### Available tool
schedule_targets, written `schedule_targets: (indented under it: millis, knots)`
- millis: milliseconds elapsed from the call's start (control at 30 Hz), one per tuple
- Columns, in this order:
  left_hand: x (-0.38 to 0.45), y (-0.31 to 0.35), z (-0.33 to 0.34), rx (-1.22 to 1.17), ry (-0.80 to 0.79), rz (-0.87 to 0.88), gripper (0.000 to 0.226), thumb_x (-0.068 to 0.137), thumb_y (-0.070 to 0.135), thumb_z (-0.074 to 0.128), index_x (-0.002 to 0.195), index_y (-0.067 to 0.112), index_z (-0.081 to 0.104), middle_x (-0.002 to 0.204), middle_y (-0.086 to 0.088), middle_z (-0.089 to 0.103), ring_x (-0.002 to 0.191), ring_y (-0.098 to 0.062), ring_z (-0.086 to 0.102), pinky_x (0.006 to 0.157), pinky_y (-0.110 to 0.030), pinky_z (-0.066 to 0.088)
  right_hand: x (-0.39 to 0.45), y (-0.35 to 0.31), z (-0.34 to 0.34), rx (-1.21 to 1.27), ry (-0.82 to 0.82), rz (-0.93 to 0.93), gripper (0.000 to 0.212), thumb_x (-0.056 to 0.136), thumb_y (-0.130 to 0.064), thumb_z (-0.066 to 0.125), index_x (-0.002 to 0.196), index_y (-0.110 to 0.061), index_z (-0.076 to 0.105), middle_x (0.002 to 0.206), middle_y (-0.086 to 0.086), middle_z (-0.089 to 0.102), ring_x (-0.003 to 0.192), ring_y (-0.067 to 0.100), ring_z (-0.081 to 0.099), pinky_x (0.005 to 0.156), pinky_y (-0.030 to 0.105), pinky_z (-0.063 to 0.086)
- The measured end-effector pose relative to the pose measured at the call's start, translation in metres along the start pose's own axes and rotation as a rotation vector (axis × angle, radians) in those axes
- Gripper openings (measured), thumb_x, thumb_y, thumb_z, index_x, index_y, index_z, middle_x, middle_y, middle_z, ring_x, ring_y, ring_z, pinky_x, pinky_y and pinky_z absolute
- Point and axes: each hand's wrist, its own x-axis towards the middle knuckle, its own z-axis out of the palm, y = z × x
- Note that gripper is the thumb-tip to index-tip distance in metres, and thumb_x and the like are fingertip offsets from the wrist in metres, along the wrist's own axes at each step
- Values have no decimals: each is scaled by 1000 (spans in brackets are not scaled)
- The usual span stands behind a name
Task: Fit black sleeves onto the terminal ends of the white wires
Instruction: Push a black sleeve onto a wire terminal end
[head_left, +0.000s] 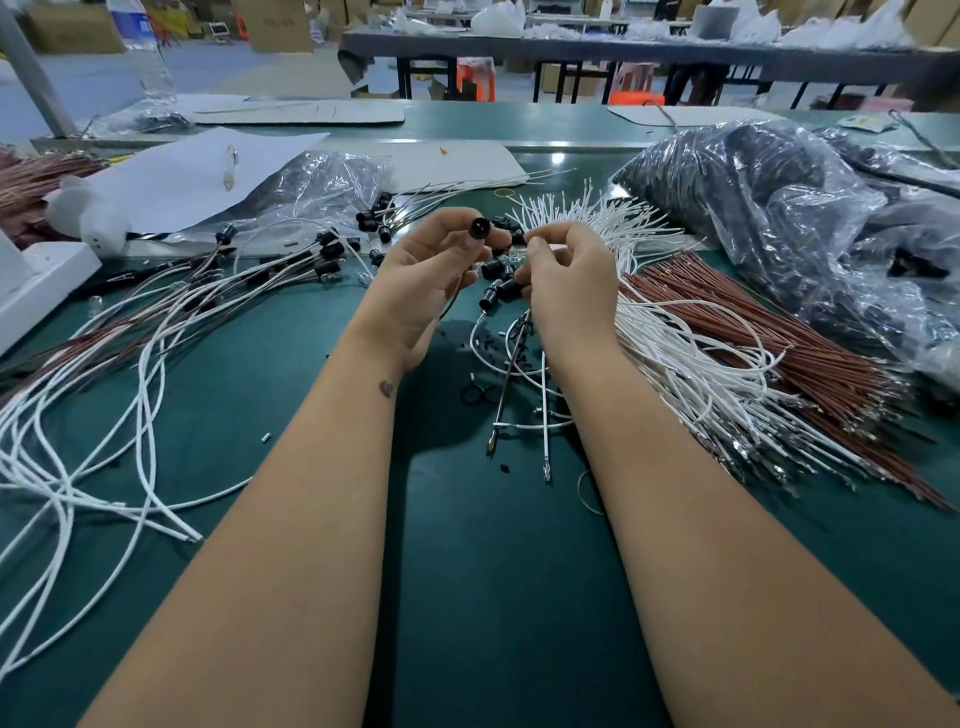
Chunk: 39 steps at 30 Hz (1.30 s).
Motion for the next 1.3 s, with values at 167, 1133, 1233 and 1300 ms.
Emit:
schedule_targets:
  millis: [167,1133,1233,1300]
  knots:
    - [1,-1,-1,-4,-6,8,15,95,11,53,89,23,60,91,6,72,92,-14,58,90,-32,39,1,1,0,13,-27,-43,18,92,-11,57,82,-24,64,79,2,67,73,18,63,73,38,56]
    - [0,-8,1,545,211,-31,20,92,17,58,74,20,65,60,10,57,41,4,40,46,-6,33,-1,2,-6,370,-83,184,17,88,-9,66,73,-12,61,58,0,62,48,7,54,48,17,45]
    - [0,-7,2,501,183,-33,9,90,14,61,84,16,68,69,4,62,53,8,50,55,-4,38,-1,3,-6,364,-72,184,19,88,-11,67,71,-12,59,57,0,62,46,7,53,46,17,44]
    - [0,-8,2,493,176,-22,7,90,13,63,86,15,67,71,2,63,59,2,54,58,-6,41,-1,3,-6,374,-69,170,22,88,-12,68,69,-12,57,56,1,61,45,7,52,45,18,43]
